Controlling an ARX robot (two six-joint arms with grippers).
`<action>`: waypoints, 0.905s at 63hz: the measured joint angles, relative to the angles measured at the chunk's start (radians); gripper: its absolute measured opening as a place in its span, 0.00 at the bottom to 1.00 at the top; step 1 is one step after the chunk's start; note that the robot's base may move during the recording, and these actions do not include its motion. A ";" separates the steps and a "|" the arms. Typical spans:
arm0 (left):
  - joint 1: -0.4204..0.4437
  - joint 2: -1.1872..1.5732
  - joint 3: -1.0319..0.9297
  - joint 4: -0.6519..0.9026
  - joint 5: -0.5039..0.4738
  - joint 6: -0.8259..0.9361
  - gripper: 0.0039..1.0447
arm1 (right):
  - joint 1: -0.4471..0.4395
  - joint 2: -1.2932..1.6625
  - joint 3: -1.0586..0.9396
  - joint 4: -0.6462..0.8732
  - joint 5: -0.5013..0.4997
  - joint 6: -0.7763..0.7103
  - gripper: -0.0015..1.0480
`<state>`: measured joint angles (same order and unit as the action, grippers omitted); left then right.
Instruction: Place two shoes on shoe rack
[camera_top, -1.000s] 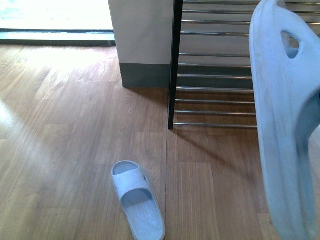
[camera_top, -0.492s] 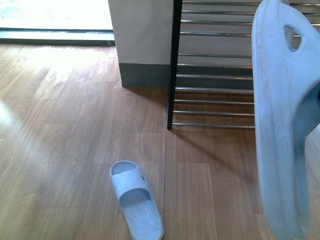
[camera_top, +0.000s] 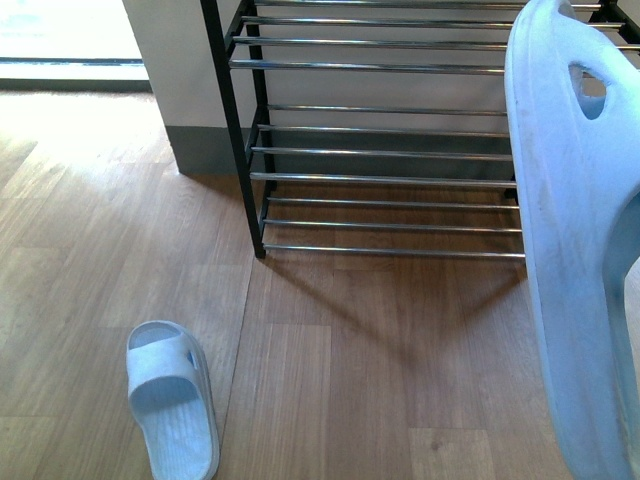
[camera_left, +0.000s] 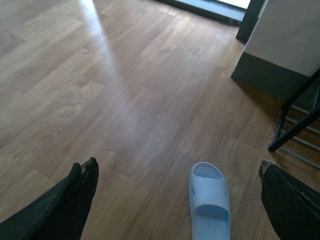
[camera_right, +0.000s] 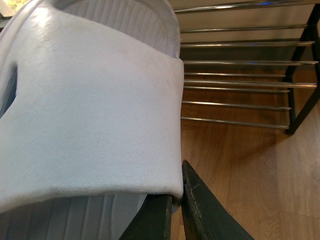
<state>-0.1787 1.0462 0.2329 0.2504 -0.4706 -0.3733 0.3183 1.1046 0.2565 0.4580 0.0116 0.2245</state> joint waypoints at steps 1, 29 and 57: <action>0.000 0.080 0.021 0.046 0.013 -0.002 0.91 | 0.000 0.000 0.000 0.000 0.000 0.000 0.02; -0.030 1.373 0.589 0.153 0.142 0.064 0.91 | 0.000 0.000 0.000 0.000 -0.001 0.000 0.02; -0.016 1.761 0.934 0.068 0.156 0.167 0.91 | 0.000 0.000 0.000 0.000 -0.001 0.000 0.02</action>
<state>-0.1944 2.8067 1.1667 0.3187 -0.3145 -0.2066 0.3187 1.1046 0.2565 0.4580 0.0105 0.2245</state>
